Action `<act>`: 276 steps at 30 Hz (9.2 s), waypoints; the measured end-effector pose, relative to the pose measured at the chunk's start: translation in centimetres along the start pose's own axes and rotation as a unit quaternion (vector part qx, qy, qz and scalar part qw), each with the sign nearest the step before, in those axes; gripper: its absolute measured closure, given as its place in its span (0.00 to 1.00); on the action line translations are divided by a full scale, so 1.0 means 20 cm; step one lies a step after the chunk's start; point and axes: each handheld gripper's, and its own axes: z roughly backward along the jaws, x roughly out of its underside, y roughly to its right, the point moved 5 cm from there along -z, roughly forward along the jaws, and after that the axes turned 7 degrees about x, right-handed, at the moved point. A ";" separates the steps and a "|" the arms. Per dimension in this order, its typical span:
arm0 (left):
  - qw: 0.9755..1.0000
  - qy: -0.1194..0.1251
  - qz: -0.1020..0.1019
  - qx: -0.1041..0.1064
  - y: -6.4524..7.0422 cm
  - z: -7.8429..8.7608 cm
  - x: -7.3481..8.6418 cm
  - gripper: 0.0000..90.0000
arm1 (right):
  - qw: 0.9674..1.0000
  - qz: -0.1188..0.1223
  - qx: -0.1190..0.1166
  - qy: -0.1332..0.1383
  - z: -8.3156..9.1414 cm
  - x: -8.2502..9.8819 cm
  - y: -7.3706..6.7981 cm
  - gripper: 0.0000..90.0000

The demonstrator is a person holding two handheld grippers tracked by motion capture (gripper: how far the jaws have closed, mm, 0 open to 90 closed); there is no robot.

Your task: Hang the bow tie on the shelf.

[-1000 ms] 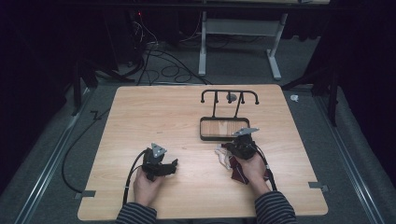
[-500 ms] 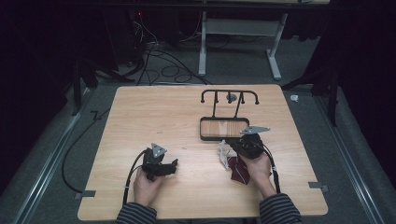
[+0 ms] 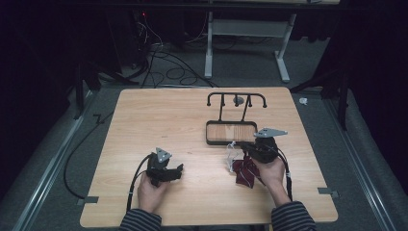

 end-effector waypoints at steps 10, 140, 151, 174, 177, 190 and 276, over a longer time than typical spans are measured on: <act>1.000 0.000 0.000 0.000 0.00 0.00 0.00 0.23 | 1.000 0.003 0.004 0.023 0.08 -0.04 0.00 1.00; 1.000 0.000 0.000 0.001 0.00 0.00 0.00 0.23 | 0.996 0.037 0.040 0.066 0.11 -0.75 0.09 1.00; 1.000 -0.001 0.000 0.001 0.00 0.00 0.00 0.23 | 0.997 0.034 0.045 0.055 0.03 -0.79 0.09 1.00; 1.000 -0.001 -0.001 0.001 0.00 0.00 0.00 0.23 | 0.997 0.036 0.055 0.043 -0.02 -0.79 0.11 1.00; 1.000 -0.001 -0.001 0.001 0.00 0.00 0.00 0.23 | 0.997 0.035 0.056 0.044 -0.02 -0.80 0.11 1.00; 1.000 0.000 0.000 0.001 0.00 0.00 0.00 0.23 | 0.996 0.036 0.050 0.057 0.04 -0.80 0.08 0.89; 1.000 0.000 -0.001 0.001 0.00 0.00 0.00 0.23 | 0.998 -0.013 -0.004 0.061 0.30 -0.21 0.08 0.72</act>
